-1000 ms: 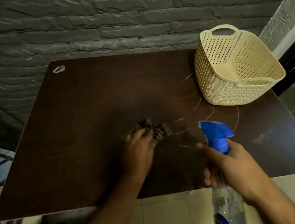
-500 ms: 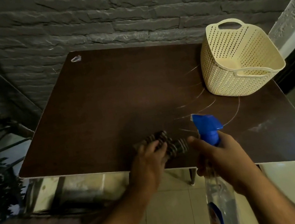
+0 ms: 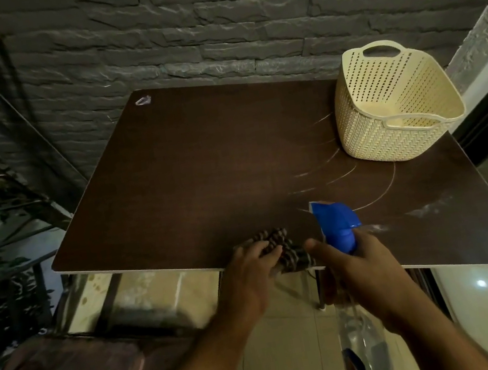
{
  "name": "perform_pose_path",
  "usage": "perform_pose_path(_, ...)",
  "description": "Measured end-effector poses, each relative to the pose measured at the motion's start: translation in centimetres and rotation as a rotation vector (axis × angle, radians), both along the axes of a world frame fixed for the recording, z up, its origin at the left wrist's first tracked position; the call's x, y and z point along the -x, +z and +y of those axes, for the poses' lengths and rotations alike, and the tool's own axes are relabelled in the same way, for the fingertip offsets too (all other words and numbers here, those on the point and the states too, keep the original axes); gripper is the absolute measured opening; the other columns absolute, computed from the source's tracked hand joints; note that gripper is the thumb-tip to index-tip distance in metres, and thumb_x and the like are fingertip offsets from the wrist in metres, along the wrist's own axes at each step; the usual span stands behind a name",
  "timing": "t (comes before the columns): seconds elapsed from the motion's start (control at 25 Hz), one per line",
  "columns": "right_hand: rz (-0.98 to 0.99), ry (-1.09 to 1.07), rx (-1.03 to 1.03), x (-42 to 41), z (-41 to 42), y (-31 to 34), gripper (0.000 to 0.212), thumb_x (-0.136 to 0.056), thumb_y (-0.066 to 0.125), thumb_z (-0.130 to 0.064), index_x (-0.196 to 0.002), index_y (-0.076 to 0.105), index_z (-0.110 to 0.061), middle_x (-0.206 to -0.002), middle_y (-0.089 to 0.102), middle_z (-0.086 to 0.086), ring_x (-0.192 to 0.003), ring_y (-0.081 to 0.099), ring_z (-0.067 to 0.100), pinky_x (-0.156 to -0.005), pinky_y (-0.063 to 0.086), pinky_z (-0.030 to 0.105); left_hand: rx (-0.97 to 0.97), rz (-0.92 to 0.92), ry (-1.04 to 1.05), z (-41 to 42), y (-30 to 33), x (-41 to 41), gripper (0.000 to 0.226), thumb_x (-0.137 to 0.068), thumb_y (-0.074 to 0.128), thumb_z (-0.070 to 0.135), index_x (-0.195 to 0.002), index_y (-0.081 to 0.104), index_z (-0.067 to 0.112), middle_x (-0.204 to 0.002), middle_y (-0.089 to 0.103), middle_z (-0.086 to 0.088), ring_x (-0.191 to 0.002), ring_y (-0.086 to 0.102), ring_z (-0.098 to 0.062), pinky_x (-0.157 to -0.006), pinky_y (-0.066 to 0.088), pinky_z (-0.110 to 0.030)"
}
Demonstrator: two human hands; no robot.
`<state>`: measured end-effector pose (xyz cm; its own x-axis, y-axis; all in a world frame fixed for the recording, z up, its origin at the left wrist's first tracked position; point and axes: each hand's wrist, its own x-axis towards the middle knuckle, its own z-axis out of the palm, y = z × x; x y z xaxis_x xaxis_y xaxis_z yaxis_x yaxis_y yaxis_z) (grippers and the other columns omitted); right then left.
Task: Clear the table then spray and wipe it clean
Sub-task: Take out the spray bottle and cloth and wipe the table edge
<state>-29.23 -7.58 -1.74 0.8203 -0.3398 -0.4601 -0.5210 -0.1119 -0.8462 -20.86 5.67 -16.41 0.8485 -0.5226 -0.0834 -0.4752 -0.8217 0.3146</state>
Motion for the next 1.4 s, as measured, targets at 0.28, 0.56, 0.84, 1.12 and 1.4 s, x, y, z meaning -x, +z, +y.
perform_pose_path(0.28, 0.024, 0.001, -0.015, 0.3, -0.5, -0.1, 0.028, -0.080, 0.065, -0.038, -0.095, 0.053, -0.018, -0.058, 0.063, 0.004, -0.051, 0.062, 0.018, -0.056, 0.055, 0.030, -0.003, -0.072, 0.491, 7.6, 0.2, -7.0, 0.045, -0.094, 0.053, 0.034, -0.139, 0.046, 0.030, -0.142, 0.047, 0.004, -0.121, 0.046, -0.020, -0.096, 0.043, -0.033)
perform_pose_path(0.56, 0.021, 0.042, -0.061, -2.6, 1.8, -0.4, 0.028, -0.081, 0.067, -0.037, -0.095, 0.054, -0.016, -0.060, 0.064, 0.008, -0.053, 0.061, 0.022, -0.058, 0.055, 0.033, 0.036, -0.130, 0.250, 9.6, -0.4, -8.2, 0.042, -0.095, 0.051, 0.035, -0.137, 0.047, 0.037, -0.142, 0.045, 0.012, -0.119, 0.046, -0.014, -0.094, 0.043, -0.029)
perform_pose_path(0.84, 0.046, -0.059, 0.026, -5.5, 1.3, -0.4, 0.031, -0.082, 0.066, -0.038, -0.090, 0.056, -0.010, -0.061, 0.065, 0.009, -0.050, 0.060, 0.020, -0.055, 0.053, 0.036, 0.109, -0.088, 0.051, 6.3, -0.8, -6.6, 0.039, -0.087, 0.066, 0.032, -0.125, 0.061, 0.034, -0.131, 0.059, 0.006, -0.121, 0.055, -0.025, -0.093, 0.048, -0.036)
perform_pose_path(1.12, -0.117, -0.228, 0.188, -9.5, -2.3, 1.8, 0.024, -0.081, 0.068, -0.037, -0.077, 0.058, -0.016, -0.054, 0.060, 0.003, -0.045, 0.058, 0.020, -0.052, 0.051, 0.039, 0.173, -0.002, 0.291, 5.6, -0.6, -11.1, 0.042, -0.094, 0.053, 0.036, -0.137, 0.052, 0.031, -0.142, 0.049, 0.009, -0.121, 0.045, -0.020, -0.101, 0.039, -0.031)
perform_pose_path(1.4, -0.160, -0.216, 0.181, -13.4, -5.8, 2.0, 0.033, -0.079, 0.066, -0.043, -0.086, 0.057, -0.013, -0.066, 0.067, 0.011, -0.050, 0.064, 0.020, -0.056, 0.056, 0.038, 0.199, -0.016, 0.280, 1.2, 1.2, -14.9, 0.044, -0.094, 0.055, 0.034, -0.137, 0.052, 0.029, -0.140, 0.050, 0.009, -0.121, 0.045, -0.018, -0.100, 0.038, -0.028)
